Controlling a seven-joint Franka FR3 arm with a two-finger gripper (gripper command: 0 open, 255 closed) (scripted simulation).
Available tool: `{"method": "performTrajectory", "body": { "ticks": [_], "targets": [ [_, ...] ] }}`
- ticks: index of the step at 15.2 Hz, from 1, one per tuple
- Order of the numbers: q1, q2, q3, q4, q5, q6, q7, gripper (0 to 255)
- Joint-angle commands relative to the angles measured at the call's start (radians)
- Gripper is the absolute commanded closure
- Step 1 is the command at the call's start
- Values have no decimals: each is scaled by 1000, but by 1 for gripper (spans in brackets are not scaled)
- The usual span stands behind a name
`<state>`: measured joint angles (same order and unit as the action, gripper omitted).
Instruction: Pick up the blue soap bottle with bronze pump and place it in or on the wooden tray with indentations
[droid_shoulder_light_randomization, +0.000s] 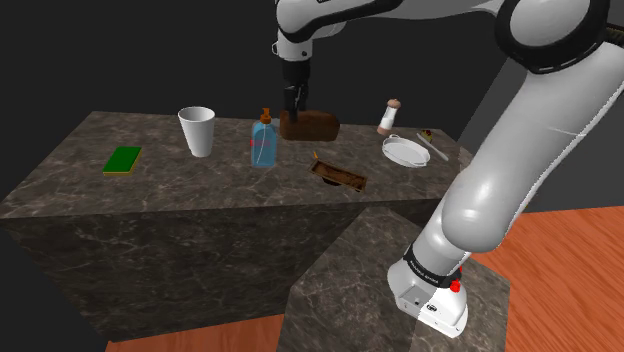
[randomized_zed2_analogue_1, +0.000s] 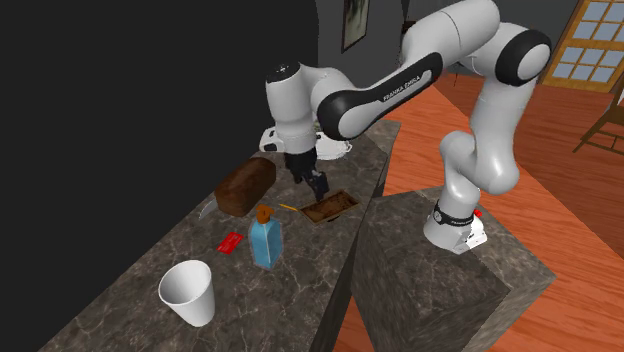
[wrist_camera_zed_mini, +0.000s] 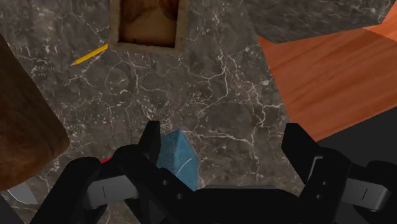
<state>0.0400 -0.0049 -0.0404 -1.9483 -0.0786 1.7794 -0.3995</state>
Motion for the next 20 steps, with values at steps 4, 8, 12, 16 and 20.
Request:
{"method": "performTrajectory", "body": {
  "ticks": [4,8,12,16,20],
  "targets": [
    [8,204,10,184,-15,16,-67,0],
    [17,370,22,364,-30,-2,-115,0],
    [29,549,34,583,-48,-45,-162,0],
    [29,571,35,570,-51,-11,-166,0],
    [25,572,33,518,-53,42,-164,0]
  ]
}}
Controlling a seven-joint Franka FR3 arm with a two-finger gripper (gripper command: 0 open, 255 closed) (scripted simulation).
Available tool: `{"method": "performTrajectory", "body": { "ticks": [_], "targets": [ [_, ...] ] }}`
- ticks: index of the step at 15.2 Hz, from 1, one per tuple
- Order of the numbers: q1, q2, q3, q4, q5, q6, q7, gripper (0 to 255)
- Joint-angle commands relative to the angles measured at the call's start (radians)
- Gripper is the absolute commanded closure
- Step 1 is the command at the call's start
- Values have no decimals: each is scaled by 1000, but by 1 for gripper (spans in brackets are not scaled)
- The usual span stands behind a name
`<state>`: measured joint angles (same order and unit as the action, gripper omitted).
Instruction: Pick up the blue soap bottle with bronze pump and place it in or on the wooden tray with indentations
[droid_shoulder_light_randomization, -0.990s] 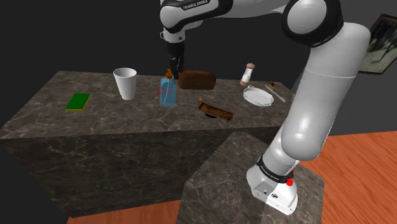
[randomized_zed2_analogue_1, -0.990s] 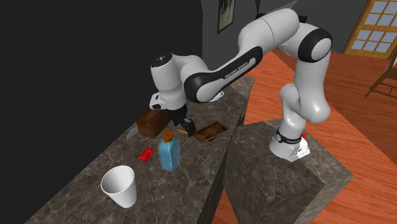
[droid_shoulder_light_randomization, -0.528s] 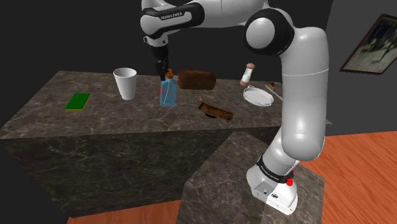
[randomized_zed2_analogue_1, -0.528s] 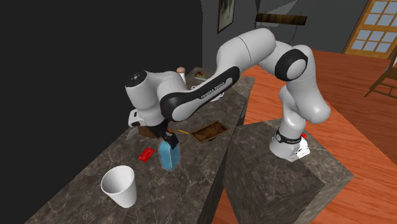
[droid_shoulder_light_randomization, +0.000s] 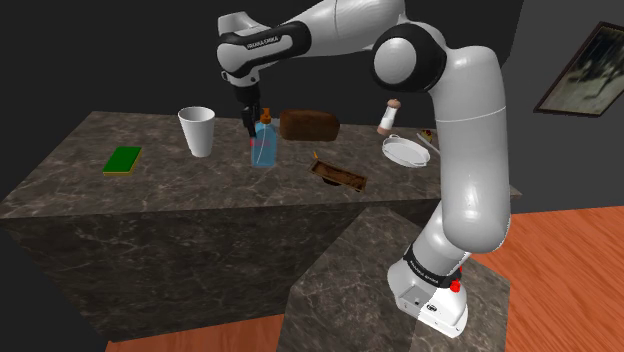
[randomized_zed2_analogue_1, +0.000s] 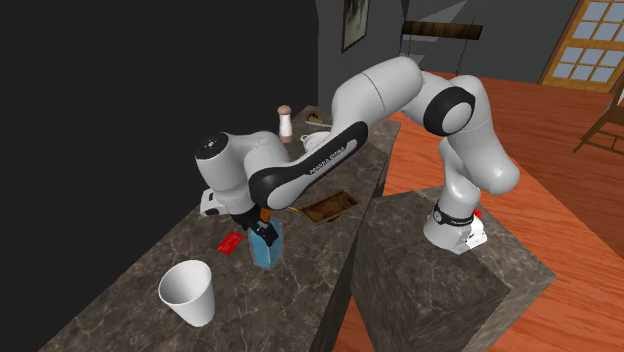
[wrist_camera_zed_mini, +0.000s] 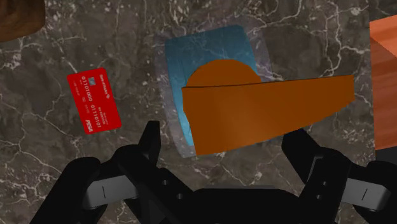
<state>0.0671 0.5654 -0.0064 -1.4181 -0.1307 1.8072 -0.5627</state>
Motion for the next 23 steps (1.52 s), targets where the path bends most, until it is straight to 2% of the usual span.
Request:
{"method": "performTrajectory", "body": {
  "ticks": [1,8,9,18,23],
  "targets": [
    [-3,2,-1,-19,-1,22,-1,0],
    [-3,2,-1,-19,-1,21,-1,0],
    [-3,2,-1,-19,-1,21,-1,255],
    [-3,2,-1,-19,-1,21,-1,255],
    [-2,-17,-1,18,1,-34,-7,255]
  ]
}}
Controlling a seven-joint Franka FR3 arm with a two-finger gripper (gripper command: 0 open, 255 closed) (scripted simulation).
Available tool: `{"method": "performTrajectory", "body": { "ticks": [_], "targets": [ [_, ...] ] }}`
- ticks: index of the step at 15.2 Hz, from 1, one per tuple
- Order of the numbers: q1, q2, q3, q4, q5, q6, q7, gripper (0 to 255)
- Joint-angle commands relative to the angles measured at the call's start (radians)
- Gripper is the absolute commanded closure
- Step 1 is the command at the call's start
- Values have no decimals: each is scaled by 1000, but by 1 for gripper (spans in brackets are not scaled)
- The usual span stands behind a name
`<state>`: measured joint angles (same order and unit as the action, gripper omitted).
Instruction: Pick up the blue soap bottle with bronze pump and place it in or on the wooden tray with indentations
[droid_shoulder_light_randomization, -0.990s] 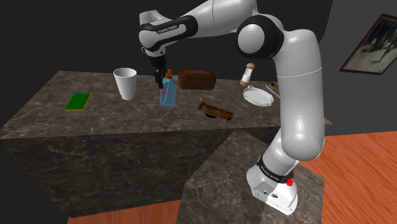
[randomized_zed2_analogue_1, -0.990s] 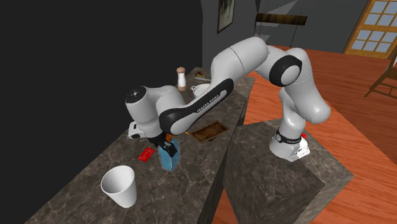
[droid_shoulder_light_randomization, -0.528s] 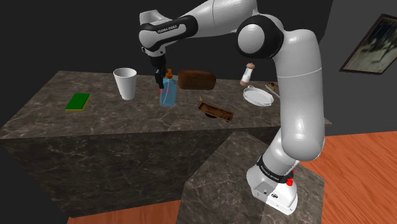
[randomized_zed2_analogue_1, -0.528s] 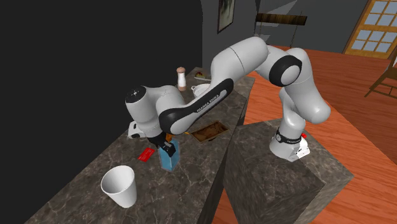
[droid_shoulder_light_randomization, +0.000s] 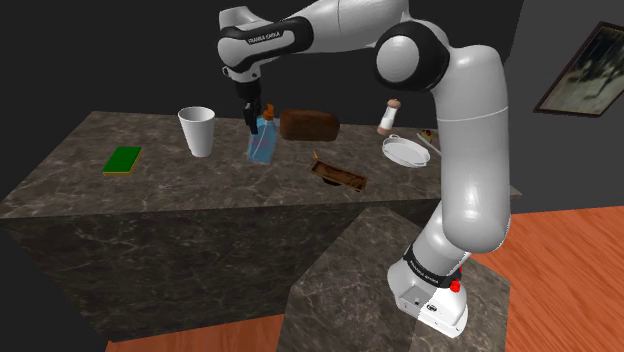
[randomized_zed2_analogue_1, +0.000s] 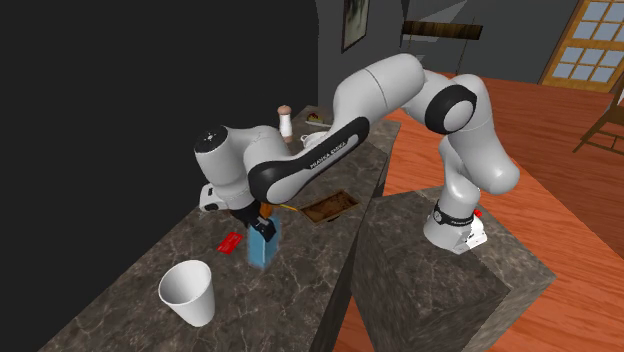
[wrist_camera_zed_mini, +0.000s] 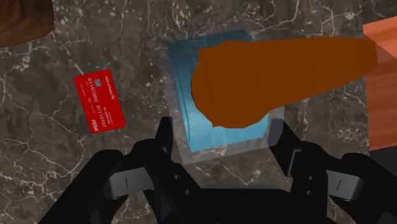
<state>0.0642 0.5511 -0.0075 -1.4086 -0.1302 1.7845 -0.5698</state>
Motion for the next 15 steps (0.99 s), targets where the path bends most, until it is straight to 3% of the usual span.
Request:
{"method": "performTrajectory", "body": {
  "ticks": [1,15],
  "targets": [
    [1,-6,0,18,1,-23,-2,255],
    [4,-26,0,174,4,-199,-22,255]
  ]
}}
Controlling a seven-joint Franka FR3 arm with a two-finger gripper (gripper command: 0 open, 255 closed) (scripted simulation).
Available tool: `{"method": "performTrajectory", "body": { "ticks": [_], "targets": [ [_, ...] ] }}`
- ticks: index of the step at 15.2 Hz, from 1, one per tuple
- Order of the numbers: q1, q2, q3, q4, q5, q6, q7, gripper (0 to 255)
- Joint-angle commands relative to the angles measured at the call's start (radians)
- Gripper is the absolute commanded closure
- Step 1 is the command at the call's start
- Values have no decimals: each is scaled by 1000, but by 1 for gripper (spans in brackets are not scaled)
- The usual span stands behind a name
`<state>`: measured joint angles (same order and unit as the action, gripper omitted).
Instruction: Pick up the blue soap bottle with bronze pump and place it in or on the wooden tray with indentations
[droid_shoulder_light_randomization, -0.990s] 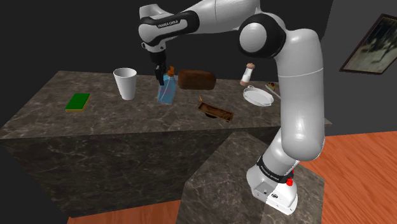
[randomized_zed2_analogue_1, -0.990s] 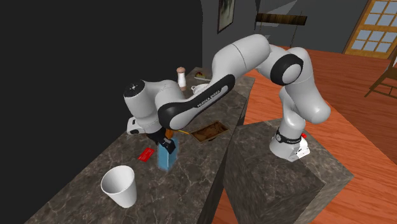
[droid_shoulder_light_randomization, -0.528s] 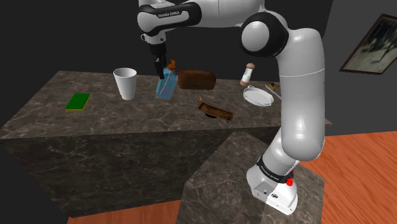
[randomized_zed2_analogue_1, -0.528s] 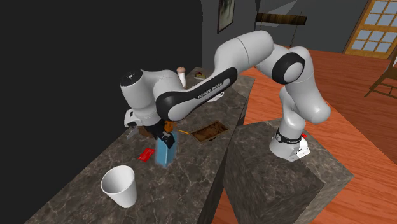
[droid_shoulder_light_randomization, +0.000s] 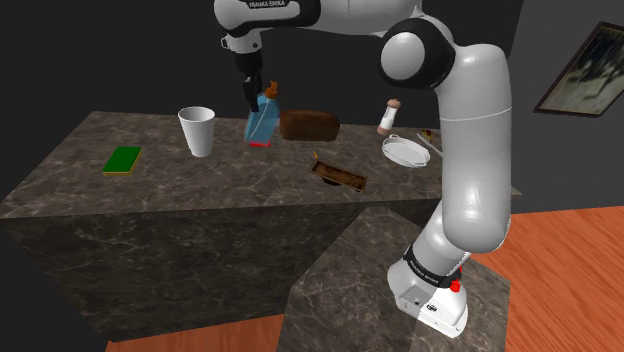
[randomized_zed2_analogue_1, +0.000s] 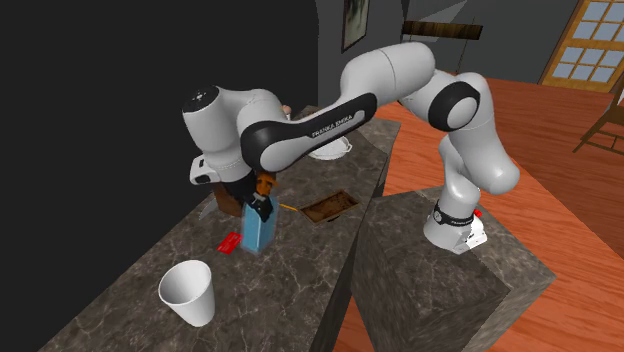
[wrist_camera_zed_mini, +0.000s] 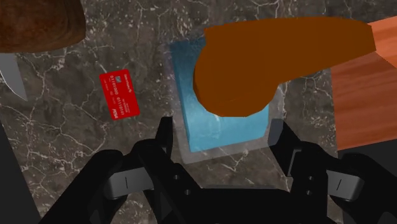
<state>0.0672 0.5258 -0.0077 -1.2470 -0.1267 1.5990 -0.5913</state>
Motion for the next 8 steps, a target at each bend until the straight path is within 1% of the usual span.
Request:
{"method": "performTrajectory", "body": {
  "ticks": [1,3,5,8],
  "targets": [
    [1,0,0,27,0,-27,-2,255],
    [2,2,0,57,0,-54,-5,255],
    [-13,-96,-5,-90,-2,-3,-19,255],
    [-35,-223,-15,-271,-6,53,-42,255]
  ]
}}
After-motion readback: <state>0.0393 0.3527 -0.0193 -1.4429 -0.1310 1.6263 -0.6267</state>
